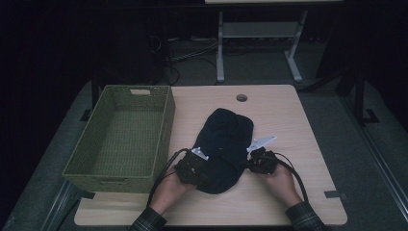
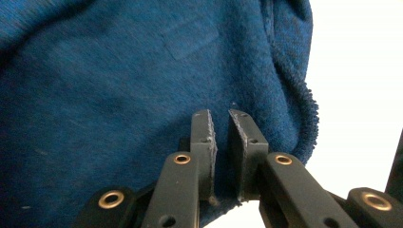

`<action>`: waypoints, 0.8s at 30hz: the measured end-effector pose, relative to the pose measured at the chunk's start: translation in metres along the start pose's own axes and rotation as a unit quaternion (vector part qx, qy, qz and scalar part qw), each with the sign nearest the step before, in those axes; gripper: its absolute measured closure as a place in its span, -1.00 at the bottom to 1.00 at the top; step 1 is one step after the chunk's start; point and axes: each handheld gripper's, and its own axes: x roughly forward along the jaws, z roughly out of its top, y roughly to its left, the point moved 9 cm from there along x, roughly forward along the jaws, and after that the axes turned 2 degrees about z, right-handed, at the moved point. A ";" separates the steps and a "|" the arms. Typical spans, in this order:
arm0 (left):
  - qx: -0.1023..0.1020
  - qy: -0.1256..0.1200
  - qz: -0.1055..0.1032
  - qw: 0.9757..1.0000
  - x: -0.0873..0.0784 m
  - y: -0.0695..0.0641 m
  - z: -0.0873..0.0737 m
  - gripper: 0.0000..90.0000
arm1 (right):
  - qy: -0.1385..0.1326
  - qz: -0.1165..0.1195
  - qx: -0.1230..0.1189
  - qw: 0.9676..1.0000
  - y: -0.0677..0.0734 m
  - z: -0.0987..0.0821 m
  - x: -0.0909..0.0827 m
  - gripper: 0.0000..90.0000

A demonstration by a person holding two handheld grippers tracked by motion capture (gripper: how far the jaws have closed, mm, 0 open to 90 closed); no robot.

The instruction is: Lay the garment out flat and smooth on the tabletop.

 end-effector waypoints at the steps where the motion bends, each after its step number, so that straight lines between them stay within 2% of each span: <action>1: 0.000 -0.007 0.002 1.000 -0.003 0.000 0.003 0.79 | 0.001 -0.002 0.001 1.000 0.000 -0.001 -0.001 1.00; 5: 0.003 -0.027 0.010 1.000 -0.012 0.000 0.013 0.81 | 0.007 -0.008 0.004 1.000 -0.006 -0.006 -0.007 1.00; 11: 0.003 -0.057 0.015 0.998 -0.022 0.002 0.029 0.99 | 0.011 -0.013 0.003 1.000 -0.015 -0.014 -0.015 1.00; 14: 0.002 -0.061 0.023 0.998 -0.023 0.006 0.038 1.00 | 0.014 -0.016 0.002 1.000 -0.020 -0.019 -0.020 1.00; 19: -0.006 -0.072 0.051 0.996 -0.017 0.022 0.058 1.00 | 0.018 -0.023 0.001 1.000 -0.028 -0.027 -0.029 1.00; 24: -0.018 -0.060 0.063 0.996 0.001 0.040 0.066 1.00 | 0.019 -0.029 0.004 0.999 -0.034 -0.033 -0.035 1.00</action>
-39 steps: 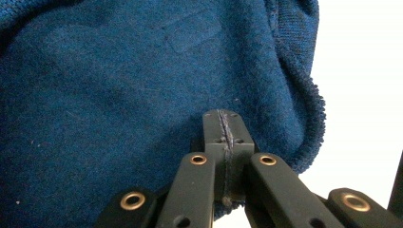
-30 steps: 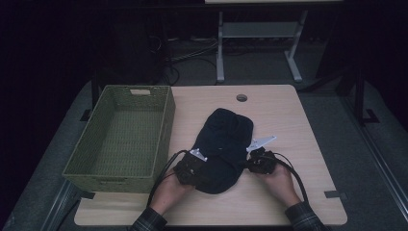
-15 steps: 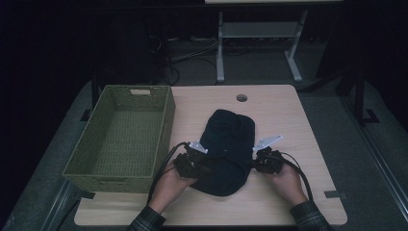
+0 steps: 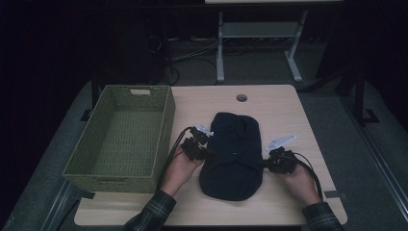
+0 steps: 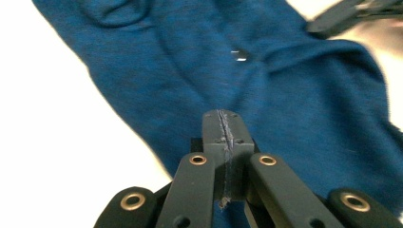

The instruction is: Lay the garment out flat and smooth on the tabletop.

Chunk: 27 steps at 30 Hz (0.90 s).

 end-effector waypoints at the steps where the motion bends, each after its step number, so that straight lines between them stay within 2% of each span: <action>1: 0.001 0.007 0.002 1.000 0.005 0.003 -0.001 1.00 | 0.000 -0.001 0.000 1.000 -0.001 -0.001 -0.001 1.00; 2: -0.007 0.009 0.003 1.000 0.011 0.005 -0.002 1.00 | 0.000 -0.002 -0.001 1.000 -0.002 -0.001 -0.001 1.00; 3: -0.002 0.023 0.006 1.000 0.017 0.008 -0.006 1.00 | 0.000 -0.002 -0.001 1.000 -0.002 -0.002 -0.001 1.00; 6: -0.008 0.031 0.004 0.999 0.027 0.010 -0.012 1.00 | -0.001 -0.003 -0.001 1.000 -0.003 -0.001 -0.002 1.00; 9: -0.003 0.032 0.005 0.999 0.026 0.010 -0.014 1.00 | 0.001 -0.009 -0.003 1.000 -0.002 -0.001 -0.002 1.00; 16: 0.011 0.038 -0.005 0.999 0.020 -0.006 -0.027 1.00 | 0.004 -0.014 -0.003 1.000 0.002 -0.003 -0.003 1.00; 27: 0.024 0.034 -0.037 0.998 0.009 -0.032 -0.051 1.00 | 0.001 0.004 -0.015 1.000 0.025 -0.020 -0.013 1.00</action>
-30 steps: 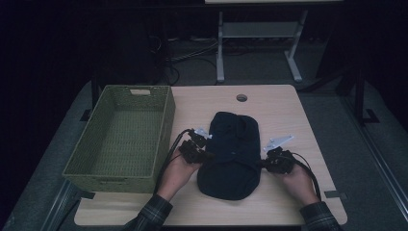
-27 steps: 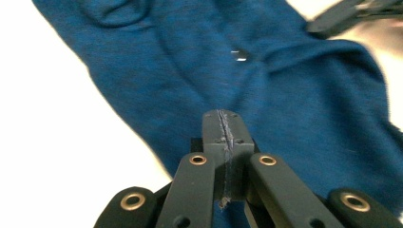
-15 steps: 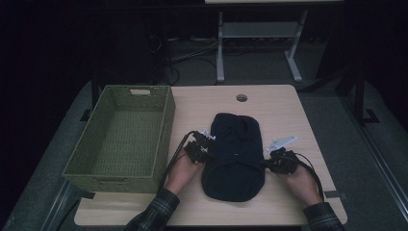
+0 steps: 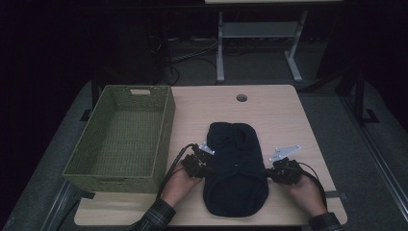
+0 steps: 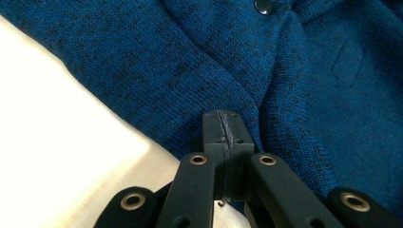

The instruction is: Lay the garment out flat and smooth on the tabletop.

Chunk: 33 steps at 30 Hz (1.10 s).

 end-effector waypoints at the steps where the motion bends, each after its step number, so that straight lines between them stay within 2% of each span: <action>1: 0.001 0.001 -0.003 1.000 -0.001 -0.002 -0.002 1.00 | 0.001 0.001 0.001 1.000 0.003 -0.002 -0.001 1.00; 9: 0.002 0.003 -0.017 1.000 -0.004 -0.014 -0.011 1.00 | 0.000 0.015 -0.001 1.000 0.019 -0.012 -0.008 1.00; 14: 0.001 0.006 -0.023 1.000 -0.005 -0.014 -0.010 0.97 | -0.001 0.018 0.001 1.000 0.021 -0.012 -0.009 0.99; 16: 0.001 0.004 -0.020 1.000 -0.007 -0.013 -0.009 0.91 | -0.007 0.018 0.003 1.000 0.020 -0.010 -0.011 0.92; 22: 0.003 0.001 -0.007 1.000 -0.012 -0.006 -0.002 0.69 | -0.018 0.010 0.007 1.000 0.012 -0.002 -0.014 0.72; 28: 0.010 -0.006 0.010 1.000 -0.015 0.005 0.009 0.47 | -0.023 0.002 0.014 1.000 -0.003 0.007 -0.012 0.47; 33: 0.004 -0.013 0.020 1.000 -0.018 0.015 0.021 0.28 | -0.026 -0.006 0.024 0.999 -0.018 0.015 -0.014 0.34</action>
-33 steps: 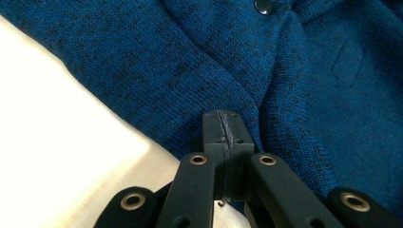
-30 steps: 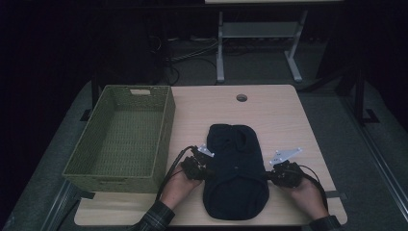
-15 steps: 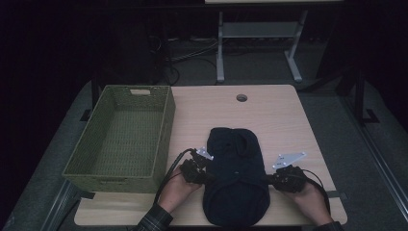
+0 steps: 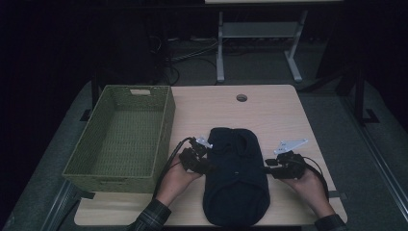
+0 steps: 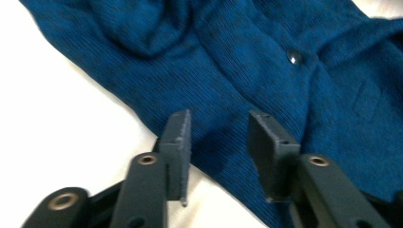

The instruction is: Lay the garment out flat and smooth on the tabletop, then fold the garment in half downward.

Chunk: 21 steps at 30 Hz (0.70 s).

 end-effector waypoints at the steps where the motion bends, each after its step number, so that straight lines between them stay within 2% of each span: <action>1: 0.001 -0.001 0.002 1.000 -0.001 0.003 0.002 0.26 | -0.003 -0.001 0.000 1.000 -0.003 0.002 -0.001 0.33; 9: -0.010 -0.028 0.023 0.999 -0.010 0.027 0.021 0.12 | -0.016 -0.013 0.017 1.000 -0.026 0.022 -0.006 0.27; 12: -0.010 -0.030 0.024 0.999 -0.009 0.031 0.028 0.08 | -0.020 -0.014 0.021 0.999 -0.032 0.029 -0.007 0.25; 21: -0.031 -0.042 0.029 0.998 -0.004 0.048 0.052 0.06 | -0.030 -0.008 0.027 0.999 -0.050 0.055 -0.006 0.19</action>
